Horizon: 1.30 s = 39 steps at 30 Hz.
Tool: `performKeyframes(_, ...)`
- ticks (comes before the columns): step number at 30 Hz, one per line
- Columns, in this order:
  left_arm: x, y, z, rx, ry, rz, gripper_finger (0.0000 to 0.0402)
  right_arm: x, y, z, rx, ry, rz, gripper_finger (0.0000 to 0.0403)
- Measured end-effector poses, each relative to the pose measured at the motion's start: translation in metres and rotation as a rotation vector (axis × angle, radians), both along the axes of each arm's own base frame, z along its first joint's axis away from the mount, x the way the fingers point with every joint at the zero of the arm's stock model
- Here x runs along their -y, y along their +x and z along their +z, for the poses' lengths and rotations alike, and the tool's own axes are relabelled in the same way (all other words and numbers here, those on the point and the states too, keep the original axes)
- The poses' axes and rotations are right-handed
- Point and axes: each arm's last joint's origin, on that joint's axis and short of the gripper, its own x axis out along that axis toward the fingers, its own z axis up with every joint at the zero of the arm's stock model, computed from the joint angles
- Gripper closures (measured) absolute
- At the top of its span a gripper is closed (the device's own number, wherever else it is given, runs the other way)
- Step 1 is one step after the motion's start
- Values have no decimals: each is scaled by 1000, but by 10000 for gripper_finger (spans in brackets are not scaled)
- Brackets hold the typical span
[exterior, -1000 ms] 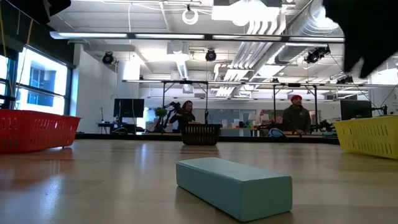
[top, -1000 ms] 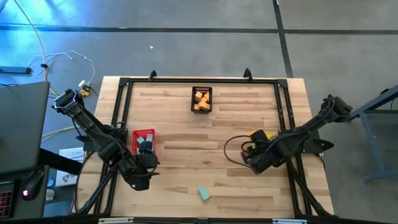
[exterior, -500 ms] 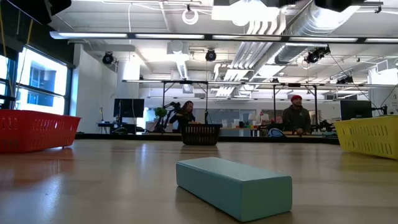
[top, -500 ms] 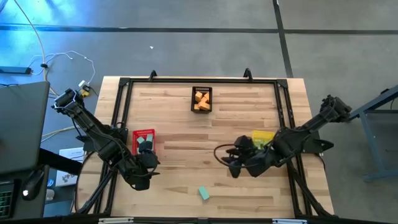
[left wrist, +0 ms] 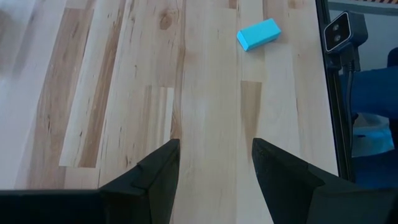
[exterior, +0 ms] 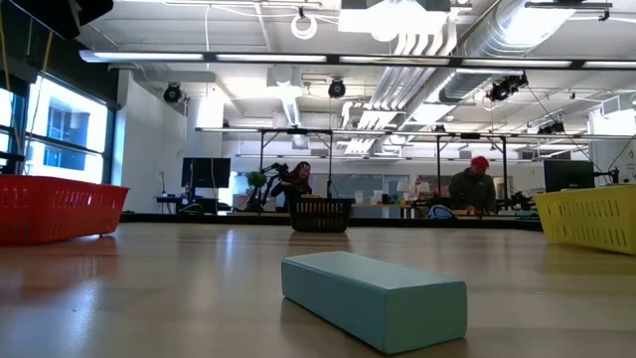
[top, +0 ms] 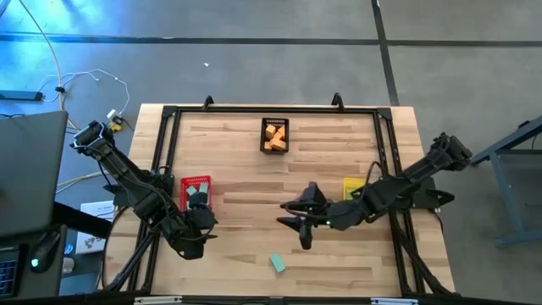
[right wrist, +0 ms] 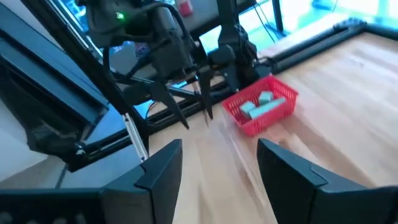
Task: Sort & place blocks by color
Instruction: Put the blue block into the red bin
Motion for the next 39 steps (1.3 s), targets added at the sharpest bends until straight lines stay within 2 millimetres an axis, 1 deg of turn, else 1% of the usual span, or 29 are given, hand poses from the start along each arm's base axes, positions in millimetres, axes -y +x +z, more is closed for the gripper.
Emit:
performKeyframes(4, 0, 0, 0, -3, -2, -3, 213, -1, 18, 8, 7, -54, 21, 210)
performKeyframes(8, 0, 0, 0, -10, -11, -9, 213, -4, 33, 3, -82, -71, 26, 210)
performKeyframes(12, 1, 0, 0, -16, -17, -14, 213, -6, 39, -12, -287, -43, -34, 210)
performKeyframes(16, 0, -1, 0, -16, -16, -13, 213, -8, 41, -32, -483, -1, -94, 210)
performKeyframes(21, 0, -1, 0, -17, -15, -13, 213, -10, 39, -58, -685, 111, -148, 210)
performKeyframes(24, 0, -1, 0, -17, -15, -14, 213, -12, 38, -68, -764, 168, -168, 210)
performKeyframes(27, 0, -1, 0, -14, -12, -11, 213, -14, 39, -74, -799, 214, -181, 210)
performKeyframes(30, 0, 0, 0, -12, -10, -9, 213, -16, 38, -75, -803, 221, -171, 210)
performKeyframes(35, 0, 0, 0, -11, -10, -9, 213, -21, 33, -77, -817, 177, -152, 210)
performKeyframes(39, 0, 0, 0, -11, -10, -9, 213, -27, 33, -78, -809, 176, -137, 210)
